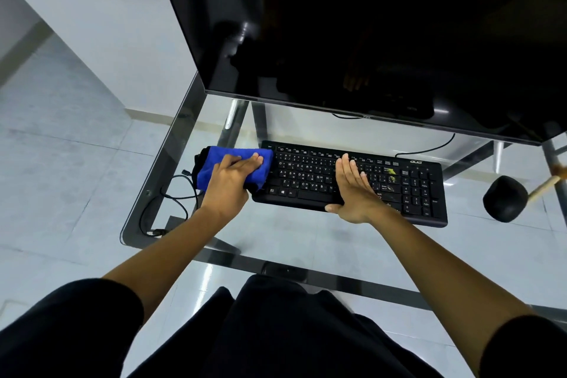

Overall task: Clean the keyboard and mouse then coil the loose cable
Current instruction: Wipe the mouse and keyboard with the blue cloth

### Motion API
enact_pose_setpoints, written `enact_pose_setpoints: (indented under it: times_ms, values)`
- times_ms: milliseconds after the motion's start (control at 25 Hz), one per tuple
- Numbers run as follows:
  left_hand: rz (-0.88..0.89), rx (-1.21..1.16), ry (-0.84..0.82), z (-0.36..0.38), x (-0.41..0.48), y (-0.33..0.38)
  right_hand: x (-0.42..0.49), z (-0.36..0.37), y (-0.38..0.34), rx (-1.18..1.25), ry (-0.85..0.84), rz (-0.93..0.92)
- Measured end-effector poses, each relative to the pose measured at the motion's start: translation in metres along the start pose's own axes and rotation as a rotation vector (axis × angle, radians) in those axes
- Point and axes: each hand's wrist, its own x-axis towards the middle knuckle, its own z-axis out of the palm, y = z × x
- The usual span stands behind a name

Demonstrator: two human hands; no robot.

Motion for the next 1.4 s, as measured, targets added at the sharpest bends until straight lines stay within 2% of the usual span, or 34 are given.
enact_pose_setpoints:
  times_ms: [120, 320, 480, 600, 760, 880, 1000, 1080, 1200, 1280, 1400]
  values:
    - [0.016, 0.025, -0.017, -0.004, -0.014, -0.003, 0.002, 0.000, -0.002, 0.044, 0.005, -0.002]
    - [-0.134, 0.036, 0.027, -0.017, 0.030, 0.022, 0.003, 0.001, -0.005, 0.086, 0.031, 0.007]
    - [-0.175, 0.026, 0.021, -0.012, 0.052, 0.030, 0.003, 0.003, -0.001, 0.082, 0.049, 0.008]
    - [-0.169, -0.005, 0.036, -0.013, 0.028, 0.034, 0.004, 0.004, 0.000, 0.075, 0.050, 0.001]
    - [-0.183, -0.164, -0.008, -0.013, 0.000, 0.021, 0.004, 0.004, 0.003, 0.103, 0.081, -0.012]
    - [-0.195, -0.164, 0.112, -0.015, 0.015, 0.020, -0.001, 0.006, 0.004, 0.116, 0.153, -0.019]
    - [-0.138, -0.159, 0.234, -0.012, 0.043, 0.054, -0.005, 0.011, 0.004, 0.127, 0.234, 0.051]
    - [0.037, -0.070, 0.151, 0.003, 0.055, 0.086, -0.006, 0.012, 0.005, 0.142, 0.254, 0.114]
    - [0.238, 0.231, -0.117, 0.037, 0.052, 0.117, -0.005, 0.011, 0.007, 0.170, 0.233, 0.150]
    - [0.271, 0.391, -0.148, 0.049, 0.048, 0.110, -0.004, 0.011, 0.007, 0.168, 0.227, 0.150]
    - [0.241, 0.477, -0.131, 0.041, 0.041, 0.082, -0.004, 0.012, 0.007, 0.156, 0.229, 0.142]
